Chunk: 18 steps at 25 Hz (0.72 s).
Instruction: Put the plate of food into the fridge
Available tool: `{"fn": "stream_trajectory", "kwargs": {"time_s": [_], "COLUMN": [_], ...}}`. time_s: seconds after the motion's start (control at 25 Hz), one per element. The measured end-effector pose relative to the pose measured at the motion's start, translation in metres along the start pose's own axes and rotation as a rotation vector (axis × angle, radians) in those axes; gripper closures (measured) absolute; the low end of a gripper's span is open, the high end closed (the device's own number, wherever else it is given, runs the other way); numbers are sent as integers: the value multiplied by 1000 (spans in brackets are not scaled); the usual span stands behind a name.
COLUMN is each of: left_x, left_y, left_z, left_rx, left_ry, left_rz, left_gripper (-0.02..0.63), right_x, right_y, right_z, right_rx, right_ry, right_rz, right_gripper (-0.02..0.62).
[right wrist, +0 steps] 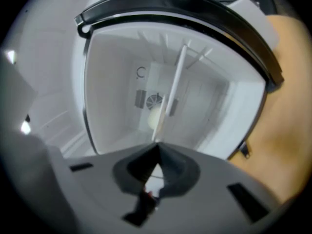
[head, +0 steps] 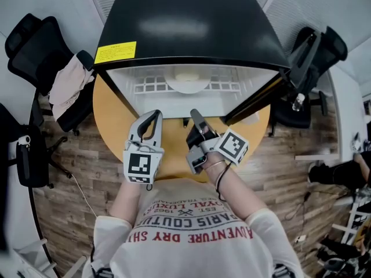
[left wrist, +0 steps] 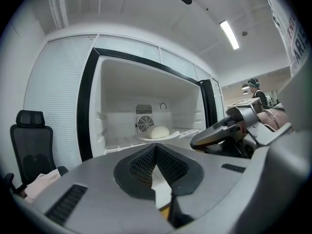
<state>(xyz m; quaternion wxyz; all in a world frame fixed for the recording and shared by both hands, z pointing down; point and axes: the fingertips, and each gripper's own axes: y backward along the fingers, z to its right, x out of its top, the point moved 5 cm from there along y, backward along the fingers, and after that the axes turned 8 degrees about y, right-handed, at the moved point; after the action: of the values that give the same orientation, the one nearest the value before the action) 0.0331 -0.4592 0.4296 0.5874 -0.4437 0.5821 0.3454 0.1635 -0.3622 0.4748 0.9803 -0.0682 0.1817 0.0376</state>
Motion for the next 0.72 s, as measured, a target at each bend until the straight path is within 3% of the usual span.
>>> {"fn": "stream_trajectory", "kwargs": {"time_s": [0.2, 0.48, 0.72], "left_x": [4, 10, 16], "left_y": [10, 17, 21], "left_z": [19, 45, 57], "left_rx": [17, 37, 53], "left_ry": [-12, -18, -14], "left_rz": [-6, 9, 35], "left_gripper": [572, 572, 572], "right_x": [-6, 17, 24], "right_y": [21, 52, 68], "right_z": [-5, -20, -40], "right_rx": [18, -25, -2], "right_ry": [266, 948, 1212], "right_rz": [-66, 5, 73], "right_gripper": [568, 568, 568]}}
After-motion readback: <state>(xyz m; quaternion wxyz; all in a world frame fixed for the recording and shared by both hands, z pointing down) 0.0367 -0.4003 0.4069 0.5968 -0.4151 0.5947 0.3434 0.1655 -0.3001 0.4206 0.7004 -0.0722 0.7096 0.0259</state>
